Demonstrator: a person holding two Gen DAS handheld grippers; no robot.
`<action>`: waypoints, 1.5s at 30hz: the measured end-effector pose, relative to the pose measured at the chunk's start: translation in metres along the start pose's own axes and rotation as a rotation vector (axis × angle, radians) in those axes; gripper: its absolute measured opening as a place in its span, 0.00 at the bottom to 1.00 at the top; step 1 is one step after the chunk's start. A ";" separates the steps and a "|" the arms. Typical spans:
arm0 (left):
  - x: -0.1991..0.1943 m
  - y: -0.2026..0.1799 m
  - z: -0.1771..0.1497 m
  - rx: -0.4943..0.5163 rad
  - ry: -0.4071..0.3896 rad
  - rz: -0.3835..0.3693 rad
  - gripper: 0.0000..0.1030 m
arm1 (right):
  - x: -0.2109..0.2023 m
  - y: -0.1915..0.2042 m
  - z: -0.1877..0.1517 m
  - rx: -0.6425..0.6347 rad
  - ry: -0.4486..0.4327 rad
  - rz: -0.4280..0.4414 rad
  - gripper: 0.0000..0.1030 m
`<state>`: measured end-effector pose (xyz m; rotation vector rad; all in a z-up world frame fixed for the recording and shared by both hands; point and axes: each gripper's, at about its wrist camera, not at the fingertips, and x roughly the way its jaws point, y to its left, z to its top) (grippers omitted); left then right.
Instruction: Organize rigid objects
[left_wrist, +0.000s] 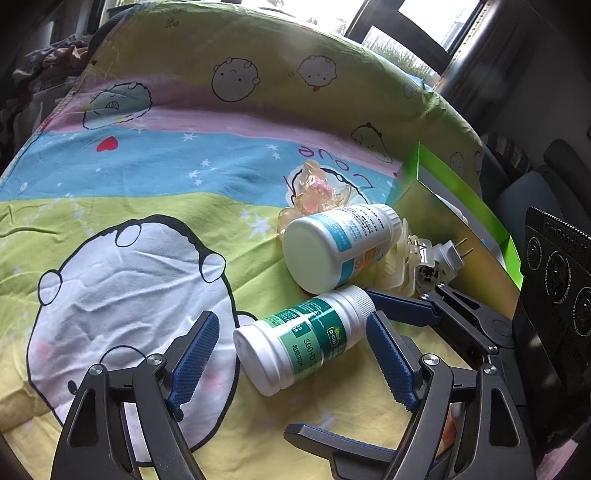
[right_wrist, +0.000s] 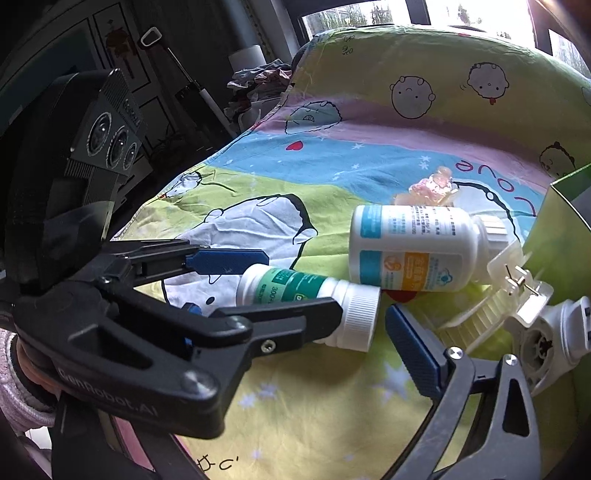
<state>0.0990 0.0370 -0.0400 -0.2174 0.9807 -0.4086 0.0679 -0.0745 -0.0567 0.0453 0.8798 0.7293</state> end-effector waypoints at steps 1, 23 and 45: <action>0.000 0.000 0.000 -0.001 0.000 0.000 0.80 | 0.001 0.001 0.001 -0.008 0.001 -0.001 0.91; -0.012 -0.016 -0.002 0.029 -0.002 -0.011 0.53 | -0.002 0.010 0.001 0.018 -0.012 -0.054 0.52; -0.024 -0.048 -0.011 0.066 -0.005 -0.037 0.50 | -0.033 0.010 -0.014 0.047 -0.058 -0.092 0.49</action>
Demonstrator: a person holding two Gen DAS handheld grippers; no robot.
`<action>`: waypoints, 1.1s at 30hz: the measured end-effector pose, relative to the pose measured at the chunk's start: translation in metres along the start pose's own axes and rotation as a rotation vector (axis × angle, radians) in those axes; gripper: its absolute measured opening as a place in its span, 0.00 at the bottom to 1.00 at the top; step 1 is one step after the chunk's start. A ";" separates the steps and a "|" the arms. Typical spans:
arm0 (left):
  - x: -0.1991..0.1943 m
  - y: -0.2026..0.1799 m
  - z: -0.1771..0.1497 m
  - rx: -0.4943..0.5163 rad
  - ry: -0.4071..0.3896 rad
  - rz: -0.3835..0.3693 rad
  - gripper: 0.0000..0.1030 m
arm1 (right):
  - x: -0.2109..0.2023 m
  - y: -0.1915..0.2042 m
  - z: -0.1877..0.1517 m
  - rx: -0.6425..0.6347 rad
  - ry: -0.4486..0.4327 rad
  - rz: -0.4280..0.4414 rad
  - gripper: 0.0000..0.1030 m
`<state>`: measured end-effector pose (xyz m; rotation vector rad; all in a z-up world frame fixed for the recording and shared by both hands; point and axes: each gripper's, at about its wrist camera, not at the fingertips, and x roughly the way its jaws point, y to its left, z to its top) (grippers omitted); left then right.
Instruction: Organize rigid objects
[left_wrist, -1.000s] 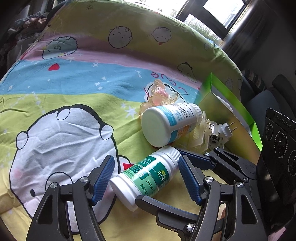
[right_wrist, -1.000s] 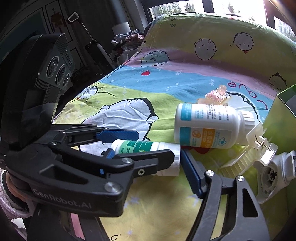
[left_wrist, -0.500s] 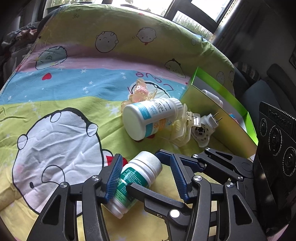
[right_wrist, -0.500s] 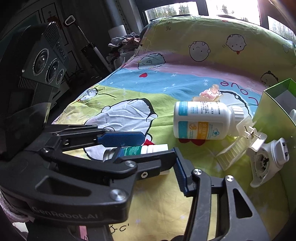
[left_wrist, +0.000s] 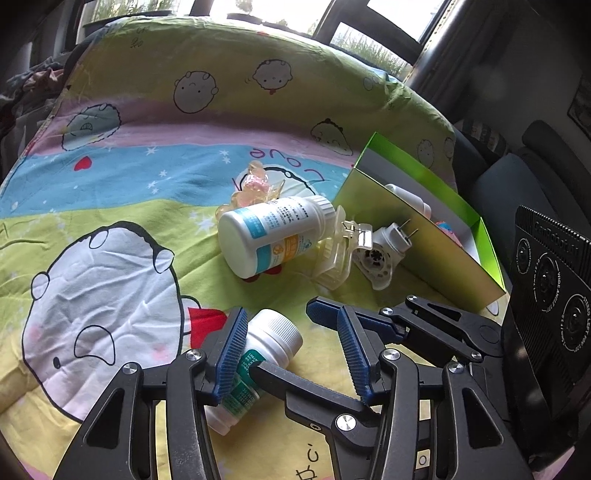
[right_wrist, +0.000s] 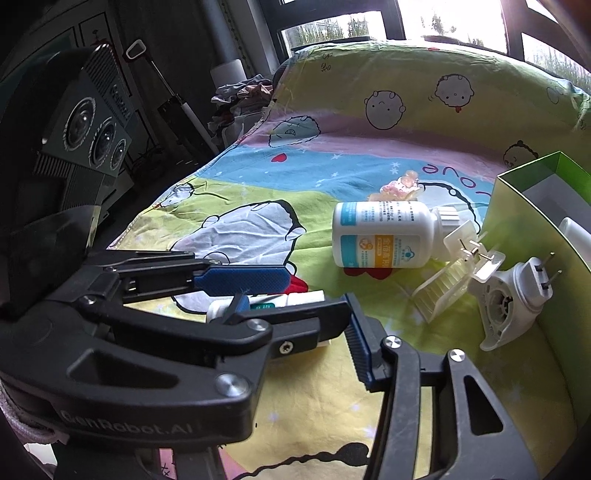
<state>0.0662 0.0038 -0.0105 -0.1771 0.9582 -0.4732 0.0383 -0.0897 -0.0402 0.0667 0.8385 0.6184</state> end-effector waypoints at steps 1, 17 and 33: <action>-0.002 -0.002 0.001 0.003 -0.004 -0.002 0.50 | -0.003 0.000 0.001 0.000 -0.008 -0.002 0.49; -0.016 -0.109 0.053 0.177 -0.084 -0.072 0.50 | -0.105 -0.040 0.019 0.034 -0.197 -0.133 0.49; 0.065 -0.235 0.093 0.352 -0.047 -0.159 0.50 | -0.178 -0.161 0.006 0.174 -0.269 -0.302 0.49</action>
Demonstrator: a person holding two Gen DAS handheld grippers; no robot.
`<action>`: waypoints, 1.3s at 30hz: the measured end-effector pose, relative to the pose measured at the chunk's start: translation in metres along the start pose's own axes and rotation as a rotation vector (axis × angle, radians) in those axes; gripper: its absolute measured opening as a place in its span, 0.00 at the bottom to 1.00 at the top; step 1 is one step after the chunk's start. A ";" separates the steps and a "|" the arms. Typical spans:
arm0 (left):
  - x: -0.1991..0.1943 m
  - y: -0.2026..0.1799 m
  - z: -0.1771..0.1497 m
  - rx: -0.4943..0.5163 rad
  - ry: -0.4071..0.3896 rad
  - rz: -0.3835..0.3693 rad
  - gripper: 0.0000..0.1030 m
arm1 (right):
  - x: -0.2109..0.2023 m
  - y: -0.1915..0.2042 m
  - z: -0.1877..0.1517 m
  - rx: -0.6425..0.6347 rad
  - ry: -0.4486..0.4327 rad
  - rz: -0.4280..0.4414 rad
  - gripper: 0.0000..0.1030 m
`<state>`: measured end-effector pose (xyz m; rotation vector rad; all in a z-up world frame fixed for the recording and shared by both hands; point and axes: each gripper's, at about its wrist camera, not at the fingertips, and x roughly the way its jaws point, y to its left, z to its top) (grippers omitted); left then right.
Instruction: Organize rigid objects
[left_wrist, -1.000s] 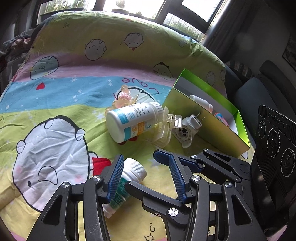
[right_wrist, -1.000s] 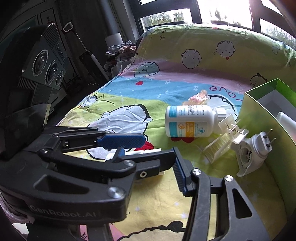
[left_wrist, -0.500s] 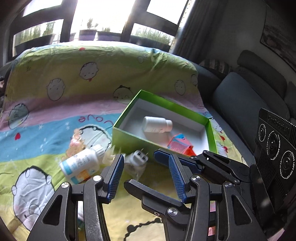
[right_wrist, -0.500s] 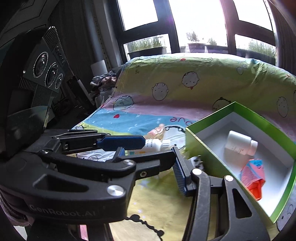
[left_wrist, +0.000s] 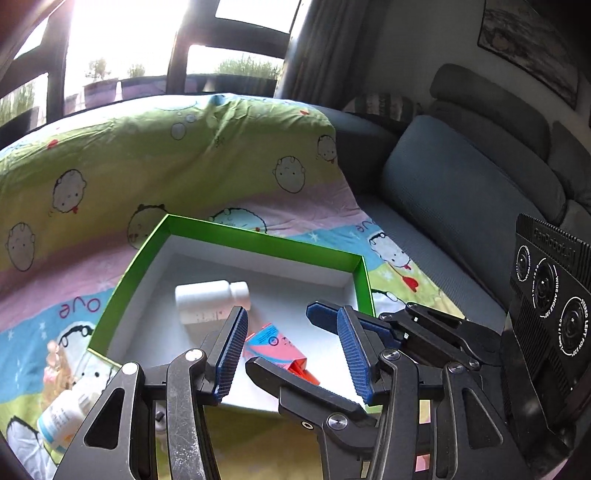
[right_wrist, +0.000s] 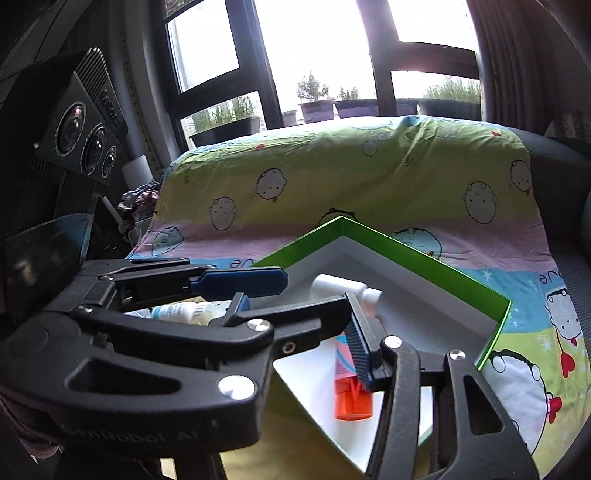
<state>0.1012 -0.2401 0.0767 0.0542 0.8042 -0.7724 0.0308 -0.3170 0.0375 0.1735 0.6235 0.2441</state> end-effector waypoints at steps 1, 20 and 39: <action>0.007 -0.003 0.001 0.005 0.008 0.000 0.50 | 0.003 -0.007 -0.002 0.015 0.009 -0.003 0.49; 0.026 -0.009 -0.011 0.068 -0.016 0.222 0.90 | 0.005 -0.041 -0.028 0.065 0.078 -0.200 0.97; -0.049 0.079 -0.029 -0.155 -0.004 0.178 0.90 | -0.029 -0.019 -0.034 0.086 0.076 -0.153 0.98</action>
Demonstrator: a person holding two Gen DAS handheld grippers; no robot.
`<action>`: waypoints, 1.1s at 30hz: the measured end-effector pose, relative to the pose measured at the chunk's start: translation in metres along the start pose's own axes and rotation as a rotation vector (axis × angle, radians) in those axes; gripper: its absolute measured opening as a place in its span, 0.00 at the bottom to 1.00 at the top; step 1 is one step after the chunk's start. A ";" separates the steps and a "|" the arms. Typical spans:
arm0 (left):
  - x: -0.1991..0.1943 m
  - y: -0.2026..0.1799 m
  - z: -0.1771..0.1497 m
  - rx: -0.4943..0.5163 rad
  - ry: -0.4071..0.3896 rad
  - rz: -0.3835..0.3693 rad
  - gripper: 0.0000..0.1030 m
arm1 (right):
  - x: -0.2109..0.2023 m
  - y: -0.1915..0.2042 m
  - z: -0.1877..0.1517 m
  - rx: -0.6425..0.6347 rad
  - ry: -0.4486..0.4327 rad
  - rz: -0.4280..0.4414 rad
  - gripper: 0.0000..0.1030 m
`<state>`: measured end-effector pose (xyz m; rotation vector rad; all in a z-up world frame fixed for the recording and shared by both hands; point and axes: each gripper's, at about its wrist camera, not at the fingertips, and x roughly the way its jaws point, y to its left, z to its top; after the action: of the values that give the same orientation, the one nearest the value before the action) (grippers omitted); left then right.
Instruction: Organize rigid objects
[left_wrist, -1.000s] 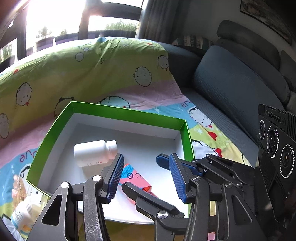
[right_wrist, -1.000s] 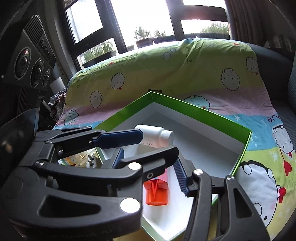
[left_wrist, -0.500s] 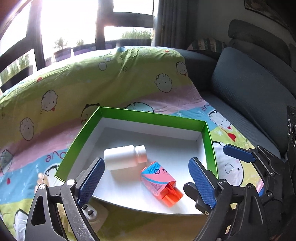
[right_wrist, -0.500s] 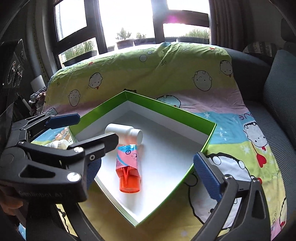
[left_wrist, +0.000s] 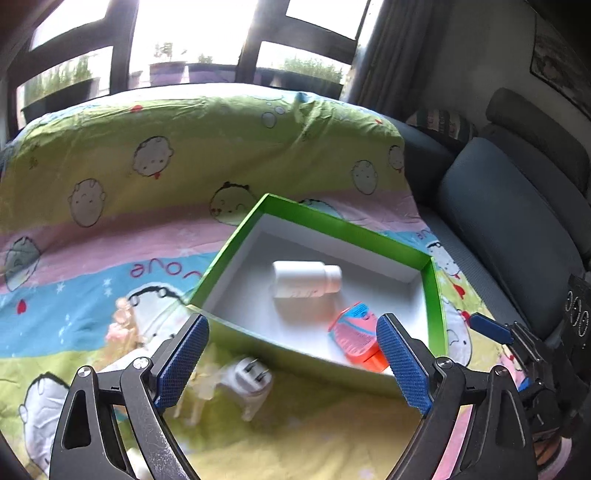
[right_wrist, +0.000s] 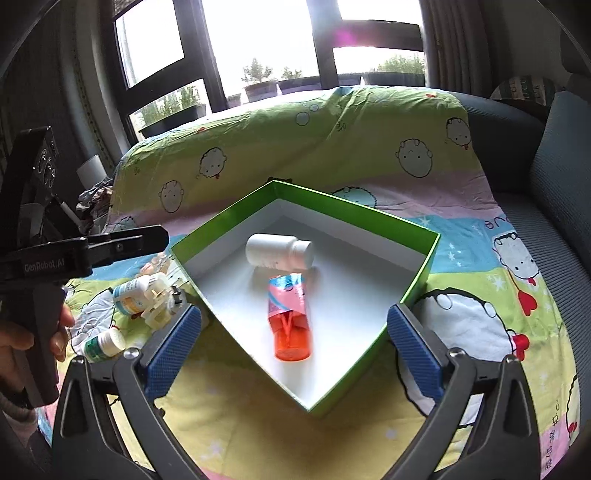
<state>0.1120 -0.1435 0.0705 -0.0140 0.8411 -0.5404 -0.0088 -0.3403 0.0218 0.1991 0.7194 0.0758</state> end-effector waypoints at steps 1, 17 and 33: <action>-0.004 0.011 -0.005 -0.016 0.006 0.013 0.90 | 0.000 0.007 -0.003 -0.014 0.005 0.013 0.98; -0.043 0.152 -0.107 -0.298 0.085 0.115 0.90 | 0.029 0.097 -0.044 -0.131 0.155 0.193 0.98; -0.049 0.166 -0.163 -0.240 0.134 0.129 0.87 | 0.094 0.206 -0.069 -0.295 0.271 0.440 0.96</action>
<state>0.0443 0.0551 -0.0421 -0.1438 1.0270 -0.3192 0.0155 -0.1153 -0.0473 0.0608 0.9139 0.6345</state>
